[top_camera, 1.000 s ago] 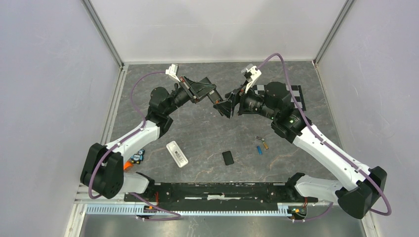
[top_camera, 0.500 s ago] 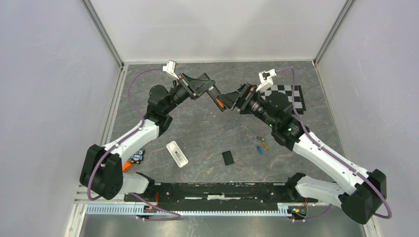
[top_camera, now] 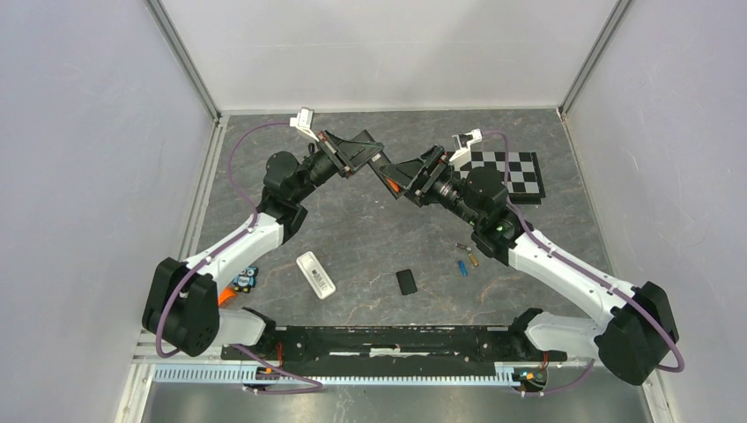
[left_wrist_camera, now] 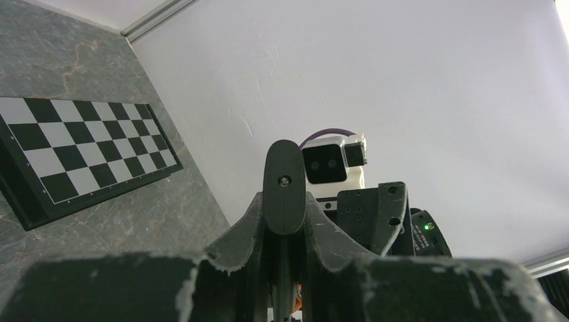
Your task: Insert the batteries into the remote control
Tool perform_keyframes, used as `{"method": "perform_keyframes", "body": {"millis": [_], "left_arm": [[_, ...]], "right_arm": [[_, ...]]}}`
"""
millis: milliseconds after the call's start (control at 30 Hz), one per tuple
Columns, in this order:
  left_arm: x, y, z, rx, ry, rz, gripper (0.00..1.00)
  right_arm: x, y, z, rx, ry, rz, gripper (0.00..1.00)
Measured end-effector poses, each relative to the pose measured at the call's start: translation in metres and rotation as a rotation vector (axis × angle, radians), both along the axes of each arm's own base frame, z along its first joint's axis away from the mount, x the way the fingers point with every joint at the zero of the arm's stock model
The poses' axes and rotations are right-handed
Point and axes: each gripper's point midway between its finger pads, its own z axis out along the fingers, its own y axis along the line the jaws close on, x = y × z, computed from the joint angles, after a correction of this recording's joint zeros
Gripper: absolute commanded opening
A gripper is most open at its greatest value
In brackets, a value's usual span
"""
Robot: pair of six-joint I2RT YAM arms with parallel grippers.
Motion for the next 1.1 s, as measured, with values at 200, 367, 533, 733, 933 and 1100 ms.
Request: {"method": "perform_keyframes", "body": {"millis": [200, 367, 533, 733, 933, 1100], "left_arm": [[0.000, 0.000, 0.000, 0.001, 0.000, -0.001, 0.02], [0.000, 0.000, 0.000, 0.001, -0.001, -0.002, 0.02], [-0.002, 0.001, 0.005, -0.011, -0.023, -0.001, 0.02], [-0.003, 0.002, 0.010, -0.027, -0.044, -0.002, 0.02], [-0.004, 0.003, 0.012, -0.044, -0.023, -0.013, 0.02], [-0.006, 0.002, 0.013, -0.052, -0.014, -0.020, 0.02]], "right_arm": [[0.000, 0.007, -0.007, 0.018, 0.044, 0.027, 0.65], [0.001, 0.009, -0.009, 0.028, 0.063, 0.033, 0.62], [0.000, 0.009, -0.004, 0.053, 0.060, 0.036, 0.53], [-0.001, 0.009, -0.005, 0.066, 0.070, 0.045, 0.37], [-0.003, 0.009, -0.004, 0.091, 0.054, 0.057, 0.42], [-0.005, 0.009, -0.004, 0.101, 0.049, 0.066, 0.87]]}}
